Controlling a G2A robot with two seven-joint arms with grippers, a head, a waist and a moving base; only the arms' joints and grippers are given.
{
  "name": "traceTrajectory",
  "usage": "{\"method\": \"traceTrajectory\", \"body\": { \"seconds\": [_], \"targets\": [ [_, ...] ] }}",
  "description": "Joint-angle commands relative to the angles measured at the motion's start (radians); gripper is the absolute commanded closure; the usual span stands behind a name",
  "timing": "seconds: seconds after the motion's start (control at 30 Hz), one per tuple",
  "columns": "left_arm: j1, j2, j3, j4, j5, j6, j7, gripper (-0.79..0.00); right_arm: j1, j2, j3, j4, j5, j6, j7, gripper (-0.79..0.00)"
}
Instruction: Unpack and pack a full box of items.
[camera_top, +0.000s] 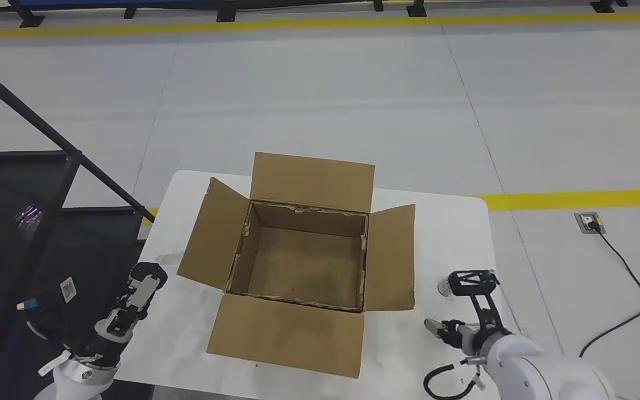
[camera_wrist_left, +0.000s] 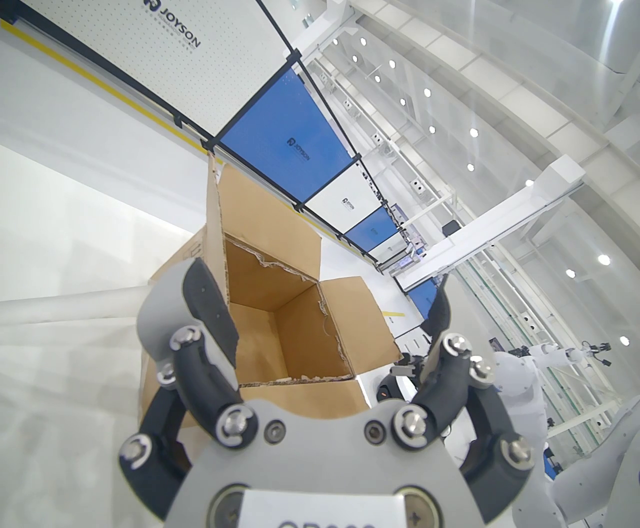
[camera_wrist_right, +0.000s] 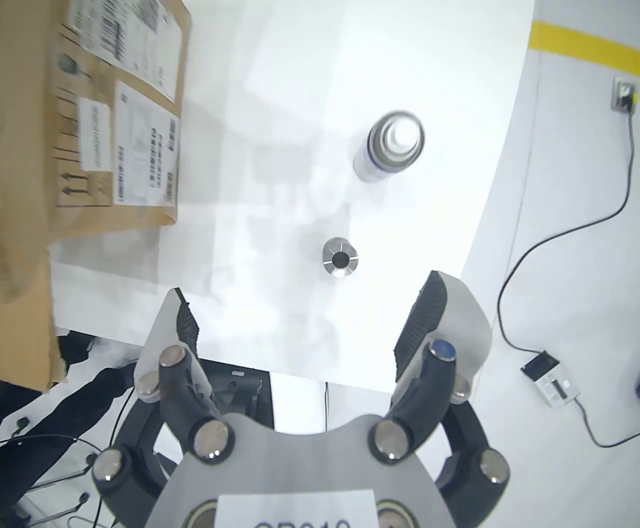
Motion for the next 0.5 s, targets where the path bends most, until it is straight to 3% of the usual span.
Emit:
{"method": "traceTrajectory", "body": {
  "seconds": [0.0,0.27,0.47],
  "targets": [
    [0.0,0.0,0.0,0.0,0.0,0.0,0.0,-0.785,-0.027,0.0,0.009,0.052,0.023,-0.008,-0.068,-0.785],
    [0.0,0.0,0.0,0.0,0.0,0.0,0.0,-0.785,-0.039,-0.003,-0.021,0.21,-0.015,0.012,-0.275,-0.785],
    [0.0,0.0,0.0,0.0,0.0,0.0,0.0,-0.785,-0.008,-0.006,-0.029,0.317,0.018,0.031,-0.314,-0.785]
  ]
}}
